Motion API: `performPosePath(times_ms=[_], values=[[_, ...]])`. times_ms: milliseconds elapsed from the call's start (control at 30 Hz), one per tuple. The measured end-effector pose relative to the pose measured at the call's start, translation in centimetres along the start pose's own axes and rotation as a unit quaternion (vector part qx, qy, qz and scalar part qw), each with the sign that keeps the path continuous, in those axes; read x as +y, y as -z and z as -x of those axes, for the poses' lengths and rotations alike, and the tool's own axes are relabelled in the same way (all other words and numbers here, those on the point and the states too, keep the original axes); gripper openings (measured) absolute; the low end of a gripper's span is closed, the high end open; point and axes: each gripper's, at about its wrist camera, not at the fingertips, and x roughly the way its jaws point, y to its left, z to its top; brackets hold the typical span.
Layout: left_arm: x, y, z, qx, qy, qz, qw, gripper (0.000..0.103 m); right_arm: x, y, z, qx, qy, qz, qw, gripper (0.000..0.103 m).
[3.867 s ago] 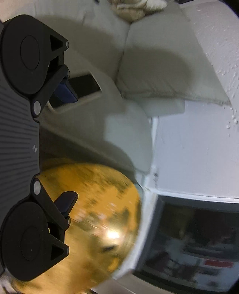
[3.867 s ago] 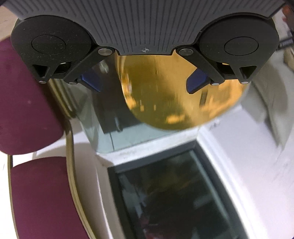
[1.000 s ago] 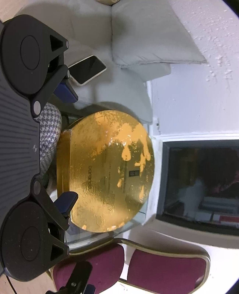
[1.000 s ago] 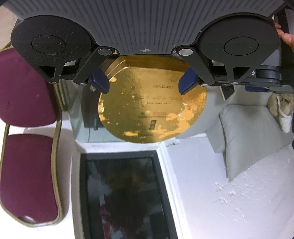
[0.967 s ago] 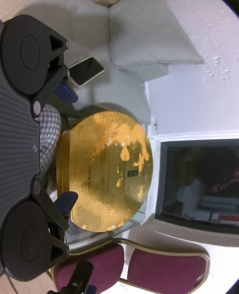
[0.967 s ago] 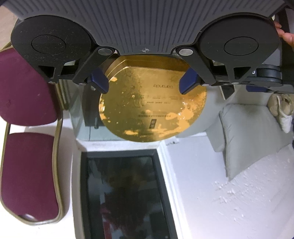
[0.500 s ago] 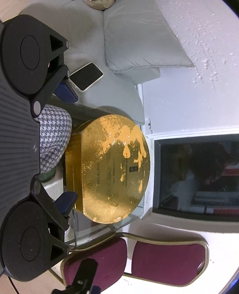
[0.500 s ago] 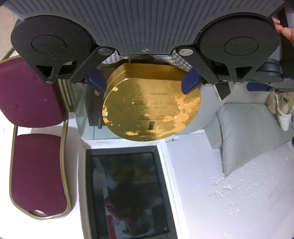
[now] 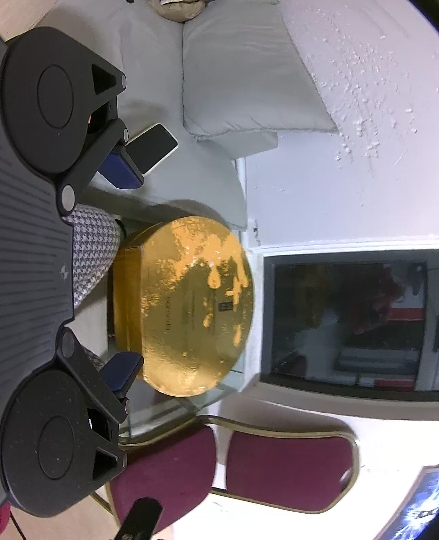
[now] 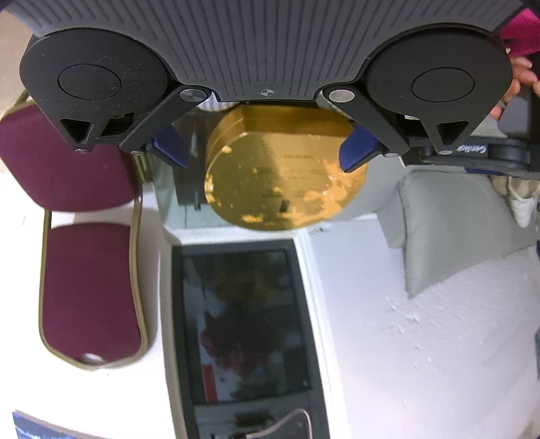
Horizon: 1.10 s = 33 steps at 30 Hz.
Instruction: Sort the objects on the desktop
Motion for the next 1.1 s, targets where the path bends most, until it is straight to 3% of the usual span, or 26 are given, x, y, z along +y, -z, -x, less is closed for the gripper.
performPosePath(times_ms=[200,367,500,600,900,1100], values=[[-1.0,0.6,-0.9,0.018,-0.001,-0.009,0.9998,0.102,-1.7,0.4,-0.6,0.016,0.011,-0.031,0.999,0.099],[-0.8,0.5,-0.7,0.018,-0.005,-0.010,0.9998,0.102,-1.2,0.2,-0.3,0.008,-0.004,-0.024,1.000,0.099],[-1.8,-0.1,-2.3,0.008,-0.002,-0.067,0.9977,0.102,-0.9,-0.7,-2.6,-0.001,-0.012,-0.046,0.999,0.099],[-2.2,-0.2,-4.8,0.018,-0.032,-0.088,0.9955,0.102,-0.9,-0.7,-4.8,0.021,0.001,-0.078,0.997,0.099],[-0.6,2.1,-7.5,0.067,-0.008,-0.048,0.9965,0.102,-1.9,0.4,-7.1,0.045,0.004,-0.088,0.995,0.099],[-0.3,1.2,-9.0,0.080,-0.013,-0.035,0.9961,0.102,-2.4,-0.6,-9.7,0.062,-0.001,-0.090,0.994,0.099]])
